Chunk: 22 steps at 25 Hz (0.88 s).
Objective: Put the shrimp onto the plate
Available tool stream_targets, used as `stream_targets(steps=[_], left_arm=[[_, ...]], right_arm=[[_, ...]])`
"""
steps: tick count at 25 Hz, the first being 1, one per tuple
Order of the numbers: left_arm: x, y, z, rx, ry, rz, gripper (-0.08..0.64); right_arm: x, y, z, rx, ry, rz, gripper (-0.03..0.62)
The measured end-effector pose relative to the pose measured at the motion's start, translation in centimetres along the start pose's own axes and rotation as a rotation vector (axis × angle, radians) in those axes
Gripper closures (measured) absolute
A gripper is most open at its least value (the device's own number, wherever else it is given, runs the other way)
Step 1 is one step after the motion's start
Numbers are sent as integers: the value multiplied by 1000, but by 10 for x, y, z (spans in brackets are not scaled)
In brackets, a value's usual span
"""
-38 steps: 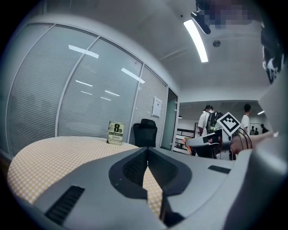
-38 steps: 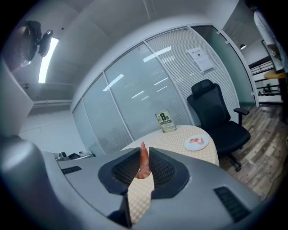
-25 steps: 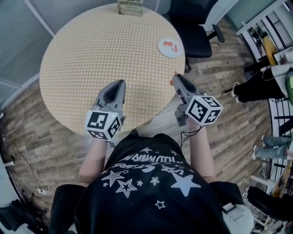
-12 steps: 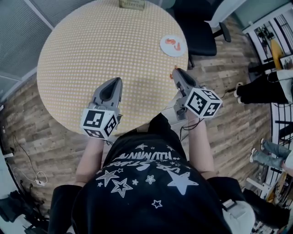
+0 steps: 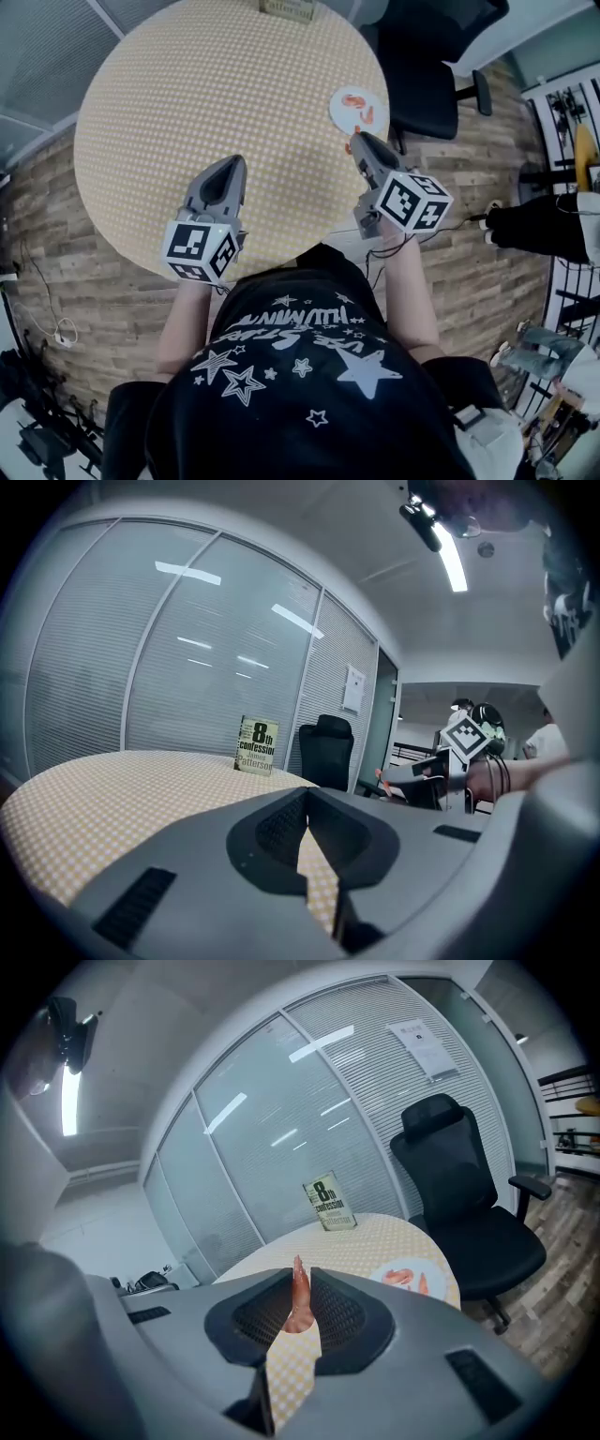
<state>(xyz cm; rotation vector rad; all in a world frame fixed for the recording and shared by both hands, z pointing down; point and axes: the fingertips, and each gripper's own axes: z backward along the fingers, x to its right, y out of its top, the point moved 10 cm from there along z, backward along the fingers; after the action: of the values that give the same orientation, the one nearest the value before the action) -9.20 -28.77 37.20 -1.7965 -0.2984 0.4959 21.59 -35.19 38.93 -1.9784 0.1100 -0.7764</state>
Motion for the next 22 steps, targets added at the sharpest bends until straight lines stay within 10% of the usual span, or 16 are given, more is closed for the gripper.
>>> stream_targets(steps=[22], left_arm=[[61,-14,-99,-91,112,1,551]], right_arm=[[109,-4,-73,-230,35,133,525]])
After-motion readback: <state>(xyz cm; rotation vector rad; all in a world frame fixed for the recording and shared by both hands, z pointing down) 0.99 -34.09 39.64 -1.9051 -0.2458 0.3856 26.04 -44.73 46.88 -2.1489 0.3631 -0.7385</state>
